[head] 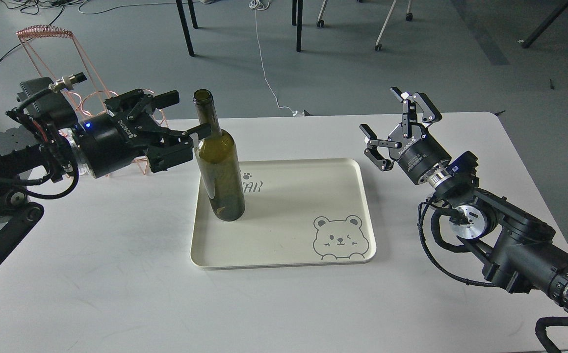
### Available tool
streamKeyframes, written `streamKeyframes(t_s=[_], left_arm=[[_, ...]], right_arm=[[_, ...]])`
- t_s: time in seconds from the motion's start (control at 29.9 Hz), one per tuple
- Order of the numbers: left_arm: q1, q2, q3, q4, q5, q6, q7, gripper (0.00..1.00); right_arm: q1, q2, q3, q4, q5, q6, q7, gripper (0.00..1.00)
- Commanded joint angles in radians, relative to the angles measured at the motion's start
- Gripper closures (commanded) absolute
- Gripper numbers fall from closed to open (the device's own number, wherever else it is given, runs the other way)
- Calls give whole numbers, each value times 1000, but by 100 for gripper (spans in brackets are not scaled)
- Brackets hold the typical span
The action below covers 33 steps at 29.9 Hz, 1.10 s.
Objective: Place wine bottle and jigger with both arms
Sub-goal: 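Close the left gripper around the wine bottle's neck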
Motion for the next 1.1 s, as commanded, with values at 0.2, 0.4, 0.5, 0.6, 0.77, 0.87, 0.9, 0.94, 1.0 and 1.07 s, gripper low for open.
streamKeyframes(t_s=[0.2,0.4,0.5,0.6,0.77,0.87,0.9,0.94,1.0,1.07], left_arm=[[-62,-24,63,22,15,-1,0,4],[-69,-36,75,32,16,0,0,21],[-69,-38,83,37,15,3,0,26],[-69,-38,83,37,15,6,0,30],[-70,-52,83,38,15,8,0,30],[-76,-53,85,38,15,6,0,30],[-76,-53,85,38,15,6,0,30],[-78,-53,85,38,15,6,0,30],[-81,-55,85,45,15,8,0,32],[-85,-58,85,51,15,9,0,35]], right_arm=[[1,-6,0,0,-1,0,0,1],[1,-6,0,0,-1,0,0,1],[1,-6,0,1,-1,0,0,1],[1,-8,0,1,-6,0,0,1],[1,-8,0,1,-18,0,0,1],[1,-6,0,0,-26,0,0,1],[1,-8,0,0,-28,0,0,1],[1,-8,0,0,-31,0,0,1],[1,-8,0,1,-31,0,0,1],[1,-6,0,0,-31,0,0,1]])
